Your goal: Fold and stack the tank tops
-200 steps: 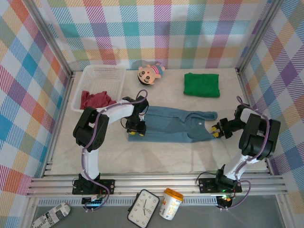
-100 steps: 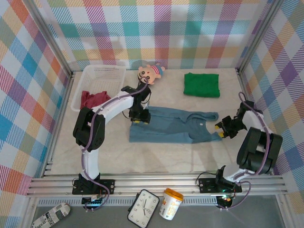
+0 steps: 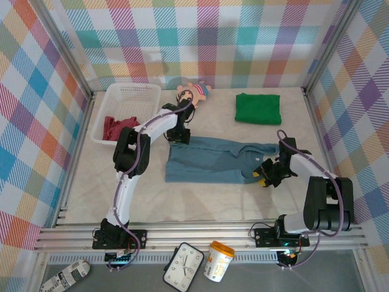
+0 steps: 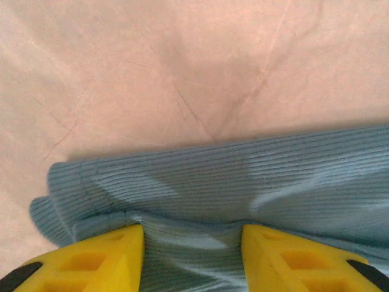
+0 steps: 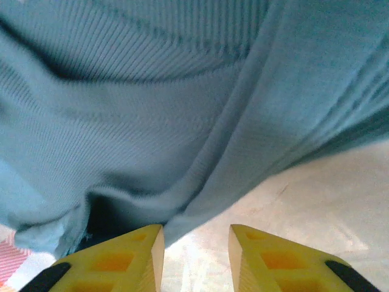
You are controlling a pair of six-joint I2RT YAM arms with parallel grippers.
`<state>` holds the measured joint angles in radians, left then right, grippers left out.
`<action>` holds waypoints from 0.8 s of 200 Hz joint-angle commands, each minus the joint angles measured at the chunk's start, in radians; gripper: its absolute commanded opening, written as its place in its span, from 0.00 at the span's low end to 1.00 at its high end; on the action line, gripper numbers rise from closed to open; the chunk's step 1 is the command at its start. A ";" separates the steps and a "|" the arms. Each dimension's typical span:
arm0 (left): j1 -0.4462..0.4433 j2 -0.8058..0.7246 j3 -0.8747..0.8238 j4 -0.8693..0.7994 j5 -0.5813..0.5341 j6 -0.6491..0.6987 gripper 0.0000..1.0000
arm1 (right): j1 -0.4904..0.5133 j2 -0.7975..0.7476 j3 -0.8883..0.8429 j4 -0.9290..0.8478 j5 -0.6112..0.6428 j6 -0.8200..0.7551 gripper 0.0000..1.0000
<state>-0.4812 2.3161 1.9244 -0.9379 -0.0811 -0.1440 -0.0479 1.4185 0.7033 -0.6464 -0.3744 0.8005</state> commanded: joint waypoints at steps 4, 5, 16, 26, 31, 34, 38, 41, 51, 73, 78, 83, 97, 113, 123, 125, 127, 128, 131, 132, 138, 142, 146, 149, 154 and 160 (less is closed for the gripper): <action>0.003 0.023 -0.007 -0.032 -0.022 0.034 0.45 | 0.005 0.072 0.049 0.028 0.054 -0.016 0.32; 0.003 0.022 -0.010 -0.033 -0.021 0.034 0.45 | 0.005 0.075 0.051 0.028 0.054 -0.017 0.32; 0.003 0.012 -0.039 -0.046 -0.014 0.032 0.44 | 0.004 0.108 0.075 0.022 0.064 -0.029 0.31; 0.003 -0.009 -0.074 -0.059 -0.004 0.027 0.45 | 0.003 0.141 0.104 0.003 0.085 -0.050 0.29; 0.003 -0.024 -0.094 -0.063 0.006 0.021 0.45 | 0.002 0.155 0.116 -0.004 0.097 -0.063 0.29; 0.004 -0.032 -0.113 -0.066 0.011 0.016 0.45 | 0.002 0.167 0.129 -0.010 0.110 -0.075 0.29; 0.003 -0.048 -0.131 -0.068 0.022 0.008 0.45 | 0.001 0.180 0.142 -0.014 0.121 -0.087 0.29; 0.003 -0.058 -0.145 -0.070 0.030 0.003 0.45 | 0.000 0.190 0.152 -0.018 0.129 -0.098 0.29; 0.002 -0.100 -0.194 -0.069 0.060 -0.019 0.45 | 0.002 0.226 0.195 -0.038 0.160 -0.132 0.29; -0.003 -0.190 -0.300 -0.056 0.122 -0.074 0.45 | 0.000 0.299 0.270 -0.053 0.206 -0.186 0.28; -0.004 -0.209 -0.324 -0.052 0.131 -0.087 0.45 | 0.002 0.318 0.288 -0.056 0.213 -0.200 0.28; -0.008 -0.227 -0.347 -0.045 0.140 -0.100 0.45 | 0.002 0.335 0.305 -0.057 0.218 -0.213 0.28; -0.021 -0.273 -0.410 -0.024 0.177 -0.137 0.46 | 0.002 0.378 0.348 -0.058 0.223 -0.245 0.27; -0.044 -0.314 -0.471 0.000 0.199 -0.170 0.46 | 0.013 0.415 0.402 -0.069 0.232 -0.297 0.28; -0.056 -0.333 -0.496 0.009 0.222 -0.182 0.46 | 0.015 0.430 0.434 -0.066 0.210 -0.335 0.30; -0.058 -0.338 -0.504 0.011 0.224 -0.185 0.46 | 0.018 0.432 0.443 -0.069 0.204 -0.344 0.31; -0.060 -0.342 -0.510 0.012 0.224 -0.189 0.46 | 0.019 0.433 0.451 -0.073 0.201 -0.349 0.31; -0.061 -0.345 -0.513 0.013 0.224 -0.189 0.46 | 0.021 0.435 0.455 -0.074 0.200 -0.355 0.31; -0.064 -0.353 -0.520 0.015 0.220 -0.193 0.47 | 0.025 0.433 0.468 -0.082 0.200 -0.370 0.32; -0.064 -0.356 -0.522 0.015 0.219 -0.194 0.47 | 0.026 0.434 0.473 -0.085 0.200 -0.374 0.32; -0.066 -0.371 -0.533 0.012 0.211 -0.197 0.47 | 0.039 0.426 0.498 -0.101 0.209 -0.405 0.33; -0.066 -0.384 -0.538 0.009 0.203 -0.198 0.47 | 0.050 0.413 0.509 -0.107 0.219 -0.423 0.34; -0.066 -0.395 -0.540 0.005 0.193 -0.200 0.47 | 0.063 0.394 0.516 -0.109 0.242 -0.442 0.35; -0.064 -0.404 -0.541 0.001 0.184 -0.199 0.48 | 0.067 0.384 0.517 -0.108 0.249 -0.449 0.36; -0.065 -0.418 -0.540 -0.008 0.165 -0.197 0.48 | 0.082 0.360 0.516 -0.102 0.261 -0.466 0.37; -0.065 -0.434 -0.537 -0.019 0.145 -0.193 0.48 | 0.096 0.329 0.510 -0.094 0.263 -0.481 0.39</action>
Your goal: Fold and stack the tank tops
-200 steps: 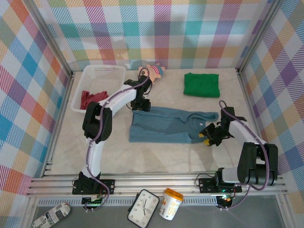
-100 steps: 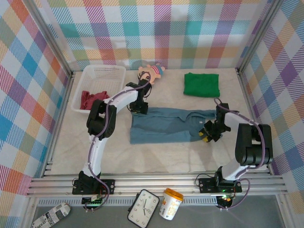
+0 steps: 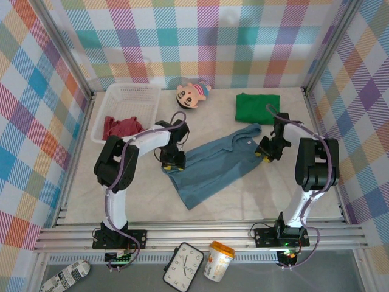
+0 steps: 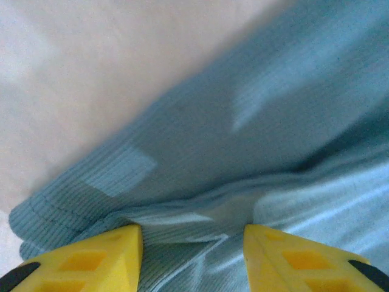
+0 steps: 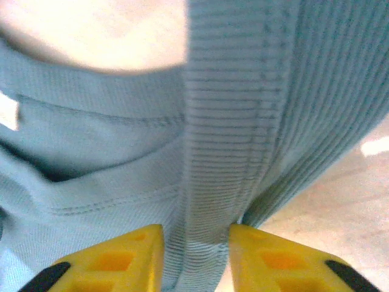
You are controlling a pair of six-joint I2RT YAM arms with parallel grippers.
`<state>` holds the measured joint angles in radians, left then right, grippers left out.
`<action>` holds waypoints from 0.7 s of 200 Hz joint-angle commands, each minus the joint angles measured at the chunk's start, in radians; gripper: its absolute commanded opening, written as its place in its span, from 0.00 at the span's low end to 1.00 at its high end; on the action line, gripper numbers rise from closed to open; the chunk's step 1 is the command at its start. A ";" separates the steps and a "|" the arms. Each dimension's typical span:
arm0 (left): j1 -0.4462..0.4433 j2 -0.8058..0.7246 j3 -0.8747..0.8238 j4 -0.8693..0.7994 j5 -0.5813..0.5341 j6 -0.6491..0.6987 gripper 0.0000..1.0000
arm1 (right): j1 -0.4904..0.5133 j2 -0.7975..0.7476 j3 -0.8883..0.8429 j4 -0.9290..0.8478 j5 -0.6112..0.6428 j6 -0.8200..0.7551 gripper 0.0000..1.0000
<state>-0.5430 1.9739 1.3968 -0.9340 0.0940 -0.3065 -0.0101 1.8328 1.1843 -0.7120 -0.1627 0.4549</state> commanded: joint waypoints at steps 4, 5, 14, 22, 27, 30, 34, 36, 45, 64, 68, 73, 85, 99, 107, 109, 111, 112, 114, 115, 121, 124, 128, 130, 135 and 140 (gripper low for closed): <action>-0.002 -0.104 -0.006 -0.030 -0.038 -0.028 0.49 | 0.068 -0.105 0.023 -0.026 0.049 -0.143 0.41; -0.002 -0.107 -0.006 -0.032 -0.041 -0.027 0.49 | 0.069 -0.111 0.022 -0.024 0.049 -0.145 0.41; 0.002 -0.130 -0.001 -0.048 -0.060 -0.022 0.50 | 0.098 -0.157 0.003 -0.016 0.048 -0.161 0.45; 0.010 -0.149 0.003 -0.065 -0.079 -0.020 0.51 | 0.128 -0.202 -0.023 -0.003 0.051 -0.165 0.47; 0.016 -0.157 0.002 -0.077 -0.091 -0.016 0.51 | 0.152 -0.230 -0.039 0.009 0.051 -0.165 0.49; 0.020 -0.164 0.001 -0.083 -0.097 -0.015 0.52 | 0.166 -0.247 -0.054 0.016 0.049 -0.162 0.50; 0.026 -0.171 -0.003 -0.090 -0.103 -0.013 0.52 | 0.187 -0.269 -0.070 0.024 0.048 -0.160 0.51; 0.030 -0.174 -0.007 -0.091 -0.105 -0.011 0.52 | 0.197 -0.281 -0.078 0.027 0.047 -0.158 0.52; 0.048 -0.194 -0.029 -0.090 -0.110 -0.007 0.52 | 0.249 -0.326 -0.111 0.044 0.046 -0.147 0.54; 0.086 -0.225 -0.080 -0.071 -0.104 0.002 0.53 | 0.391 -0.401 -0.184 0.107 0.042 -0.114 0.61; 0.090 -0.229 -0.090 -0.065 -0.103 0.004 0.53 | 0.426 -0.416 -0.196 0.120 0.044 -0.105 0.62; 0.093 -0.231 -0.101 -0.055 -0.099 0.007 0.53 | 0.469 -0.426 -0.210 0.134 0.046 -0.091 0.63; 0.100 -0.229 -0.128 -0.029 -0.082 0.009 0.53 | 0.580 -0.437 -0.235 0.180 0.060 -0.062 0.64; 0.105 -0.219 -0.163 0.013 -0.060 0.000 0.53 | 0.712 -0.428 -0.251 0.228 0.103 -0.053 0.65; 0.106 -0.213 -0.182 0.041 -0.049 -0.007 0.53 | 0.784 -0.412 -0.253 0.251 0.126 -0.057 0.65; 0.105 -0.211 -0.185 0.047 -0.048 -0.008 0.53 | 0.801 -0.407 -0.253 0.258 0.132 -0.059 0.65; 0.104 -0.209 -0.189 0.054 -0.046 -0.009 0.53 | 0.818 -0.402 -0.252 0.262 0.138 -0.060 0.65; 0.105 -0.209 -0.191 0.057 -0.046 -0.011 0.53 | 0.826 -0.400 -0.253 0.265 0.141 -0.060 0.65; 0.106 -0.208 -0.194 0.063 -0.046 -0.013 0.53 | 0.842 -0.394 -0.253 0.270 0.146 -0.062 0.65; 0.107 -0.206 -0.196 0.066 -0.046 -0.014 0.53 | 0.850 -0.391 -0.252 0.274 0.148 -0.063 0.65; 0.107 -0.201 -0.204 0.083 -0.049 -0.017 0.53 | 0.898 -0.372 -0.252 0.290 0.157 -0.070 0.66; 0.106 -0.198 -0.208 0.089 -0.049 -0.019 0.53 | 0.922 -0.362 -0.250 0.298 0.163 -0.076 0.66; 0.108 -0.193 -0.212 0.100 -0.051 -0.022 0.53 | 0.951 -0.346 -0.244 0.304 0.179 -0.084 0.66; 0.108 -0.191 -0.214 0.103 -0.050 -0.024 0.53 | 0.967 -0.338 -0.242 0.307 0.186 -0.088 0.66; 0.109 -0.188 -0.219 0.118 -0.050 -0.028 0.53 | 1.005 -0.317 -0.236 0.314 0.209 -0.101 0.66; 0.109 -0.184 -0.223 0.133 -0.048 -0.031 0.53 | 1.037 -0.296 -0.227 0.318 0.231 -0.111 0.66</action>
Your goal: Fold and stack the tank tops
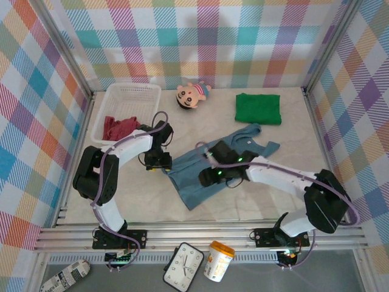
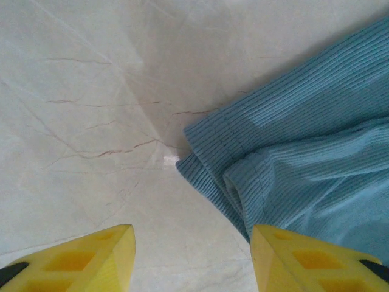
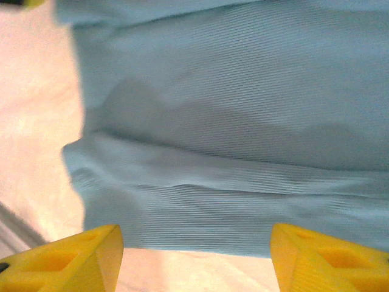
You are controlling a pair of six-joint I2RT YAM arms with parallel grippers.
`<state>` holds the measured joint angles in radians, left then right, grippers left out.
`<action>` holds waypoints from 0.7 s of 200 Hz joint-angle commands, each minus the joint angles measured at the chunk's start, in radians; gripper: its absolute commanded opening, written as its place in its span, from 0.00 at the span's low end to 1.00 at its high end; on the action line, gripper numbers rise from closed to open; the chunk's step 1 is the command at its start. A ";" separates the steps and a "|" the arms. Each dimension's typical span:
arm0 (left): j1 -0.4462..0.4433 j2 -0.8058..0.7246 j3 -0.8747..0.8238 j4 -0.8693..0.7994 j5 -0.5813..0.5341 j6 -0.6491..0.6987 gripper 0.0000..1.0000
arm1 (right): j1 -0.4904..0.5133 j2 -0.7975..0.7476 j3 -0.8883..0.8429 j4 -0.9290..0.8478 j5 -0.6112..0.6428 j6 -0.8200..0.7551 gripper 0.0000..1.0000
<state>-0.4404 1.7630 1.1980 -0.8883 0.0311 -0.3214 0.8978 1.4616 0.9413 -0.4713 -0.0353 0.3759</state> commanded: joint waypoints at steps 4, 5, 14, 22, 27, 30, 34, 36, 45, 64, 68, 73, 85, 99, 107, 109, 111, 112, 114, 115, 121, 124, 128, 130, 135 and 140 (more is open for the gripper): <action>0.007 0.028 -0.028 0.099 0.016 -0.020 0.53 | 0.157 0.093 0.023 0.080 0.119 -0.035 0.66; 0.007 0.029 -0.030 0.103 0.016 -0.022 0.53 | 0.162 0.097 0.025 0.081 0.124 -0.035 0.66; 0.008 0.032 -0.037 0.130 0.019 -0.032 0.53 | 0.206 0.129 0.035 0.100 0.143 -0.041 0.66; 0.008 0.040 -0.038 0.144 0.025 -0.037 0.53 | 0.235 0.154 0.041 0.115 0.153 -0.047 0.66; 0.008 0.047 -0.038 0.151 0.033 -0.038 0.52 | 0.248 0.167 0.047 0.121 0.158 -0.051 0.66; 0.009 0.051 -0.038 0.154 0.040 -0.037 0.52 | 0.255 0.177 0.051 0.121 0.159 -0.054 0.66; 0.009 0.058 -0.038 0.159 0.048 -0.038 0.52 | 0.260 0.187 0.057 0.119 0.161 -0.059 0.66; 0.008 0.062 -0.038 0.161 0.054 -0.038 0.52 | 0.263 0.192 0.059 0.119 0.162 -0.062 0.66; 0.008 0.077 -0.040 0.172 0.073 -0.034 0.51 | 0.273 0.208 0.063 0.126 0.165 -0.072 0.66; 0.008 0.101 -0.037 0.176 0.081 -0.031 0.49 | 0.290 0.235 0.065 0.145 0.166 -0.085 0.65; 0.008 0.100 -0.038 0.177 0.077 -0.030 0.49 | 0.293 0.243 0.068 0.142 0.168 -0.088 0.65; 0.008 0.099 -0.042 0.180 0.075 -0.031 0.48 | 0.302 0.252 0.072 0.137 0.179 -0.095 0.65; 0.008 0.101 -0.042 0.181 0.072 -0.027 0.47 | 0.319 0.271 0.085 0.130 0.199 -0.110 0.65; 0.010 0.116 -0.034 0.169 0.076 -0.017 0.45 | 0.327 0.300 0.104 0.114 0.225 -0.114 0.65; 0.009 0.122 -0.034 0.167 0.082 -0.015 0.43 | 0.332 0.315 0.113 0.110 0.240 -0.118 0.65; 0.009 0.123 -0.034 0.167 0.085 -0.014 0.43 | 0.334 0.318 0.116 0.110 0.245 -0.118 0.65; 0.009 0.124 -0.034 0.167 0.087 -0.013 0.42 | 0.335 0.320 0.118 0.109 0.250 -0.119 0.65; 0.008 0.124 -0.034 0.167 0.088 -0.014 0.42 | 0.336 0.322 0.119 0.108 0.251 -0.120 0.65; 0.009 0.124 -0.034 0.166 0.088 -0.014 0.41 | 0.338 0.327 0.121 0.107 0.255 -0.122 0.65; 0.009 0.125 -0.035 0.166 0.089 -0.013 0.41 | 0.338 0.329 0.122 0.107 0.256 -0.123 0.65; 0.010 0.125 -0.032 0.164 0.090 -0.012 0.40 | 0.343 0.340 0.127 0.107 0.265 -0.129 0.64; 0.009 0.126 -0.031 0.163 0.091 -0.012 0.40 | 0.345 0.350 0.131 0.105 0.269 -0.132 0.64; 0.008 0.126 -0.030 0.161 0.089 -0.011 0.39 | 0.345 0.359 0.136 0.097 0.276 -0.132 0.64; 0.009 0.127 -0.029 0.158 0.089 -0.011 0.39 | 0.347 0.368 0.141 0.092 0.280 -0.134 0.63; 0.010 0.128 -0.027 0.154 0.089 -0.010 0.37 | 0.348 0.384 0.147 0.082 0.287 -0.136 0.62; 0.009 0.129 -0.023 0.149 0.089 -0.006 0.35 | 0.348 0.399 0.151 0.076 0.290 -0.139 0.61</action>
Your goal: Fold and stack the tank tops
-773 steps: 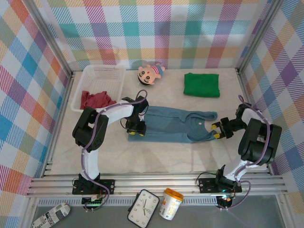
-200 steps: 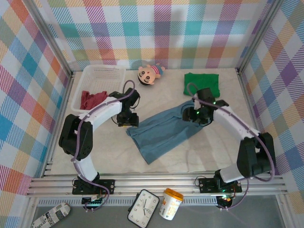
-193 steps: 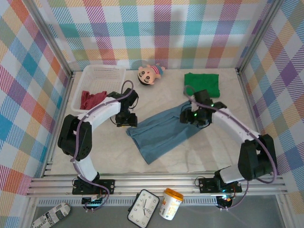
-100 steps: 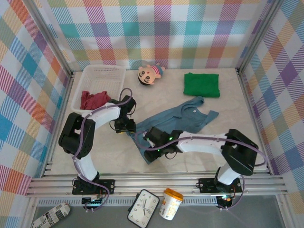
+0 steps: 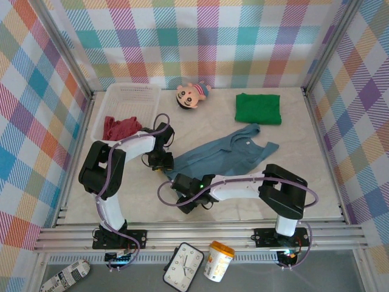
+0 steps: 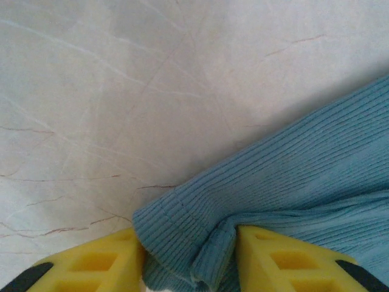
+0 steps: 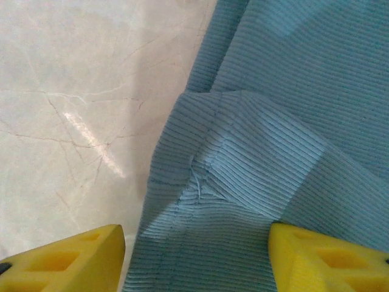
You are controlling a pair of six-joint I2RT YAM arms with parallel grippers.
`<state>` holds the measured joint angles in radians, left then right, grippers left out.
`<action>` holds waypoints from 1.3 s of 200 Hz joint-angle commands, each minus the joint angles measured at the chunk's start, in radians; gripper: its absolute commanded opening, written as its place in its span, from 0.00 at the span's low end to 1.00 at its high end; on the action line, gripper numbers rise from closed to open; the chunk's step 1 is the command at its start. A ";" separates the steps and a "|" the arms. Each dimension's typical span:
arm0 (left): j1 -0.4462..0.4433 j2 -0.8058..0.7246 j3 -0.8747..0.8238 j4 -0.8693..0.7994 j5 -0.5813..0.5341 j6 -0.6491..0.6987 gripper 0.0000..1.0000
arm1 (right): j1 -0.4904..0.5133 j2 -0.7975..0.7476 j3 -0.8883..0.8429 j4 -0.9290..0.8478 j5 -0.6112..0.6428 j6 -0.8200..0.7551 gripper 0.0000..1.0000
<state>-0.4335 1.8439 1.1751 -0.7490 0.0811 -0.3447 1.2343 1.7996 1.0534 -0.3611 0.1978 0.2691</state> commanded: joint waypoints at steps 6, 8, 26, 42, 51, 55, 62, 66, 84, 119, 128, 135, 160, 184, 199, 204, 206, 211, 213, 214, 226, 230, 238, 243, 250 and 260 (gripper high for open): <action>0.001 0.048 0.003 0.005 0.041 0.019 0.31 | 0.011 0.070 0.036 -0.033 0.058 -0.034 0.58; 0.001 0.049 0.004 0.004 0.042 0.021 0.29 | 0.011 0.073 0.035 -0.033 0.057 -0.035 0.57; 0.001 0.043 0.007 -0.012 0.042 0.030 0.16 | 0.011 0.090 0.038 -0.051 0.060 -0.046 0.43; 0.001 0.028 0.014 -0.044 0.021 0.040 0.10 | 0.011 0.091 0.046 -0.064 0.038 -0.045 0.32; 0.002 0.011 0.017 -0.065 0.008 0.046 0.06 | 0.012 0.077 0.049 -0.062 0.012 -0.038 0.27; 0.002 0.003 0.019 -0.075 0.001 0.048 0.05 | 0.012 0.071 0.051 -0.061 0.001 -0.035 0.25; 0.001 -0.011 0.028 -0.098 -0.010 0.052 0.04 | 0.011 0.057 0.057 -0.064 -0.015 -0.029 0.22; 0.001 -0.020 0.032 -0.109 -0.016 0.053 0.04 | 0.011 0.048 0.062 -0.067 -0.022 -0.024 0.21; 0.000 -0.064 0.066 -0.158 -0.008 0.055 0.03 | 0.003 -0.006 0.066 -0.068 -0.058 -0.004 0.18; -0.019 -0.106 0.170 -0.222 0.039 0.034 0.02 | -0.063 -0.130 0.011 -0.061 -0.130 0.095 0.16; -0.032 -0.104 0.201 -0.233 0.052 0.028 0.03 | -0.084 -0.178 -0.019 -0.047 -0.151 0.125 0.16; -0.039 -0.098 0.225 -0.239 0.063 0.023 0.03 | -0.103 -0.210 -0.040 -0.044 -0.167 0.149 0.15; -0.082 -0.054 0.335 -0.254 0.093 0.007 0.03 | -0.191 -0.331 -0.115 -0.046 -0.221 0.206 0.14; -0.118 0.020 0.453 -0.252 0.117 -0.014 0.03 | -0.293 -0.426 -0.181 -0.078 -0.267 0.223 0.13; -0.142 0.076 0.532 -0.242 0.132 -0.033 0.03 | -0.368 -0.468 -0.214 -0.094 -0.311 0.215 0.13; -0.149 0.095 0.556 -0.239 0.135 -0.036 0.03 | -0.390 -0.478 -0.223 -0.101 -0.316 0.211 0.13; -0.152 0.103 0.568 -0.238 0.137 -0.038 0.03 | -0.400 -0.483 -0.226 -0.104 -0.317 0.209 0.13; -0.160 0.122 0.594 -0.234 0.142 -0.043 0.03 | -0.421 -0.493 -0.236 -0.108 -0.324 0.203 0.13; -0.162 0.129 0.603 -0.232 0.146 -0.044 0.03 | -0.431 -0.497 -0.238 -0.111 -0.327 0.201 0.13; -0.164 0.134 0.607 -0.231 0.147 -0.045 0.03 | -0.436 -0.499 -0.240 -0.113 -0.327 0.200 0.13; -0.179 0.178 0.661 -0.216 0.158 -0.058 0.03 | -0.492 -0.514 -0.253 -0.129 -0.343 0.185 0.14; -0.182 0.194 0.678 -0.211 0.162 -0.061 0.03 | -0.509 -0.518 -0.257 -0.131 -0.350 0.178 0.14; -0.190 0.227 0.712 -0.205 0.170 -0.066 0.03 | -0.538 -0.519 -0.259 -0.147 -0.354 0.157 0.14; -0.194 0.248 0.732 -0.204 0.177 -0.069 0.04 | -0.557 -0.517 -0.255 -0.157 -0.356 0.145 0.14; -0.200 0.277 0.763 -0.202 0.183 -0.071 0.04 | -0.583 -0.515 -0.254 -0.168 -0.362 0.130 0.14; -0.210 0.312 0.800 -0.196 0.187 -0.070 0.04 | -0.618 -0.517 -0.258 -0.175 -0.374 0.117 0.14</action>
<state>-0.6205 2.0842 1.8839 -0.9569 0.2295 -0.3878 0.6754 1.3033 0.8074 -0.4801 -0.1204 0.4389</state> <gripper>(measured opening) 0.083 0.138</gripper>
